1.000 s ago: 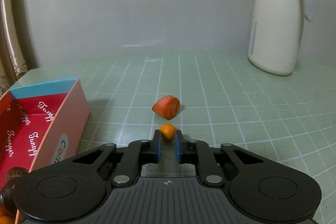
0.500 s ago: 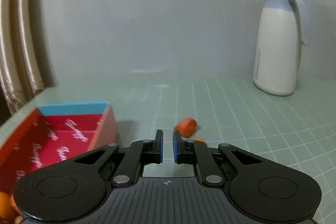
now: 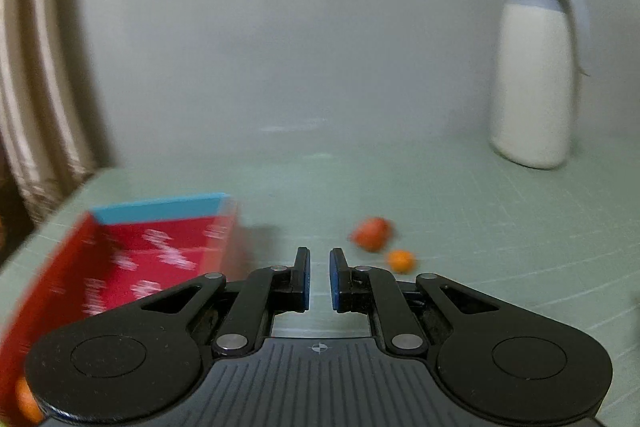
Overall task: Organize fruits
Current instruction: 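Move the left gripper from the box toward the small kumquat on the table, then lower the left gripper onto the kumquat and close on it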
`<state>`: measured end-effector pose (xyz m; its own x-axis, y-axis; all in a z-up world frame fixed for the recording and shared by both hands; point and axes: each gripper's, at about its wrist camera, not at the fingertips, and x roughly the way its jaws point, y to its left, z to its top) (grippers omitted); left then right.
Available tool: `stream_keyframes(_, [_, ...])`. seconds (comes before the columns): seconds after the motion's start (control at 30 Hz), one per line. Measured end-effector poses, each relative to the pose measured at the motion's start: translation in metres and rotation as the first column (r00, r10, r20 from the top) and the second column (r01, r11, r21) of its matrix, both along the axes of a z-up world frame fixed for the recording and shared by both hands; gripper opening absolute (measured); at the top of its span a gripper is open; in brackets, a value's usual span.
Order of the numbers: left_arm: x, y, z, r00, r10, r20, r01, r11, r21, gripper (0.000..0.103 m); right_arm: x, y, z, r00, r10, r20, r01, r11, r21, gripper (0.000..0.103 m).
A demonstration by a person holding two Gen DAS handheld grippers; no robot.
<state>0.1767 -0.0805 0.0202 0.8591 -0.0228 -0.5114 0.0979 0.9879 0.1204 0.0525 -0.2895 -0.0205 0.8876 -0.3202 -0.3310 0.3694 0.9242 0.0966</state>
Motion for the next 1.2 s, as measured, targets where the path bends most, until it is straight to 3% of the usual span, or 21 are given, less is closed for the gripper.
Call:
stream_keyframes(0.17, [0.024, -0.028, -0.016, 0.997, -0.024, -0.073, 0.021, 0.999, -0.042, 0.010, -0.005, -0.007, 0.000, 1.000, -0.002, -0.002, 0.002, 1.000, -0.011, 0.081])
stream_keyframes(0.33, [0.041, -0.044, -0.025, 0.997, -0.001, -0.079, -0.002, 1.000, -0.031, 0.012, -0.012, -0.024, -0.005, 0.999, -0.029, -0.014, 0.029, 1.000, 0.008, 0.081])
stream_keyframes(0.4, [0.044, -0.049, -0.029, 0.996, -0.004, -0.085, 0.001, 0.999, -0.032, 0.031, -0.012, -0.029, -0.007, 0.999, -0.040, -0.019, 0.041, 0.999, 0.017, 0.081])
stream_keyframes(0.47, [0.043, -0.055, -0.035, 0.996, 0.007, -0.088, -0.009, 1.000, -0.020, 0.082, -0.012, -0.031, -0.008, 0.999, -0.044, -0.025, 0.045, 0.999, 0.021, 0.081])
stream_keyframes(0.53, [0.040, -0.056, -0.038, 0.998, 0.023, -0.054, -0.023, 1.000, -0.005, 0.083, -0.011, -0.031, -0.010, 0.999, -0.038, -0.030, 0.039, 0.999, 0.022, 0.081])
stream_keyframes(0.6, [0.041, -0.054, -0.039, 0.997, -0.001, -0.073, -0.003, 0.999, -0.045, 0.080, -0.008, -0.028, -0.011, 0.999, -0.029, -0.035, 0.030, 0.999, 0.017, 0.081])
stream_keyframes(0.67, [0.039, -0.050, -0.037, 0.998, -0.006, -0.062, 0.002, 0.999, -0.055, 0.076, -0.006, -0.026, -0.011, 0.999, -0.013, -0.039, 0.014, 1.000, 0.014, 0.081])
stream_keyframes(0.73, [0.036, -0.048, -0.035, 0.999, -0.016, -0.033, 0.014, 0.999, -0.050, 0.065, -0.006, -0.023, -0.011, 0.999, -0.001, -0.043, 0.002, 1.000, 0.010, 0.081])
stream_keyframes(0.93, [0.047, -0.051, -0.029, 0.996, -0.078, -0.041, 0.075, 0.995, -0.067, 0.064, -0.002, -0.022, -0.011, 0.998, 0.032, -0.050, -0.029, 0.998, 0.046, 0.083])
stream_keyframes(0.97, [0.048, -0.055, -0.029, 0.994, -0.096, -0.042, 0.093, 0.993, -0.067, 0.060, -0.002, -0.022, -0.011, 0.998, 0.038, -0.047, -0.036, 0.998, 0.052, 0.083])
stream_keyframes(1.1, [0.053, -0.079, -0.032, 0.989, -0.141, -0.036, 0.140, 0.990, -0.019, 0.058, -0.004, -0.019, -0.008, 0.997, 0.061, -0.041, -0.059, 0.996, 0.062, 0.084])
stream_keyframes(1.2, [0.055, -0.087, -0.036, 0.982, -0.183, -0.056, 0.181, 0.983, -0.031, 0.055, -0.007, -0.019, -0.006, 0.997, 0.070, -0.033, -0.067, 0.996, 0.066, 0.085])
